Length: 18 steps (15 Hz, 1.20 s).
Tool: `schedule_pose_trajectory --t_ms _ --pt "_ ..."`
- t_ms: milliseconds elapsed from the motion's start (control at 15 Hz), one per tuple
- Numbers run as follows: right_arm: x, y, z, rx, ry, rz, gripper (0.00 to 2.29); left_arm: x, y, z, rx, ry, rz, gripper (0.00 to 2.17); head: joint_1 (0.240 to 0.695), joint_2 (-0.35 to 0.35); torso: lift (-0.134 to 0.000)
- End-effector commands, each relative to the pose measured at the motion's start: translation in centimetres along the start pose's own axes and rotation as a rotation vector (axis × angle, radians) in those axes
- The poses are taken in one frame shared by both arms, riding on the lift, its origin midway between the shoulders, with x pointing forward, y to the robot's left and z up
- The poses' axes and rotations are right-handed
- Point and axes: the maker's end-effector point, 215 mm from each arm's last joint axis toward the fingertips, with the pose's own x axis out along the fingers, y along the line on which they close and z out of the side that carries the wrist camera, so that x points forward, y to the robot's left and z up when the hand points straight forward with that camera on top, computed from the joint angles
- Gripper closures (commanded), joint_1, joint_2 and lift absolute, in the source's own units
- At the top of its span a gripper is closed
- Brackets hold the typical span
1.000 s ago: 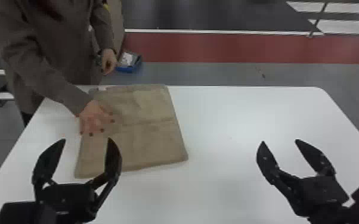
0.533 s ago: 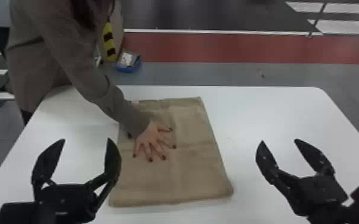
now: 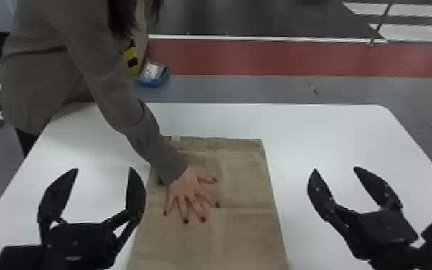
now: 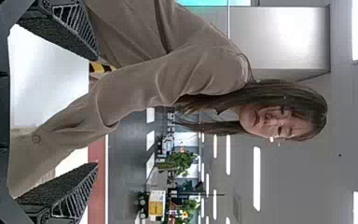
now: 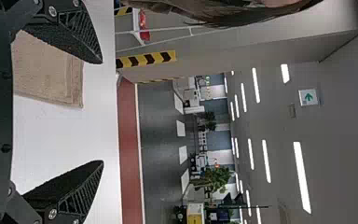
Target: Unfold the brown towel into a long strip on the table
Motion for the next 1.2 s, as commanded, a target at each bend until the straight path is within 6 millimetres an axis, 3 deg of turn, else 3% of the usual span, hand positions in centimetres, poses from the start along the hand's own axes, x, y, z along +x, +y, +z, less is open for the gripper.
schedule_pose_trajectory --t_ms 0,733,933,1067,1133 --pt "0.3 -0.1 -0.3 -0.003 0.006 0.0 0.12 0.0 0.0 -0.1 0.0 0.002 0.0 0.08 0.695 -0.039 -0.117" --pt "0.4 -0.2 -1.8 0.0 0.029 -0.005 0.12 1.6 -0.4 -2.7 -0.006 0.023 -0.013 0.09 0.695 -0.035 -0.117" --pt "0.5 -0.3 -2.2 -0.009 0.036 -0.004 0.12 4.0 -1.2 -3.8 -0.049 0.03 -0.049 0.09 0.695 -0.048 -0.117" --pt "0.6 -0.3 -2.3 -0.011 0.037 -0.005 0.12 6.8 -2.3 -4.6 -0.03 0.032 -0.067 0.09 0.695 -0.051 -0.117" --pt "0.6 -0.4 -2.3 -0.012 0.037 -0.005 0.12 8.3 -2.8 -6.1 -0.018 0.07 -0.078 0.1 0.695 -0.053 -0.117"
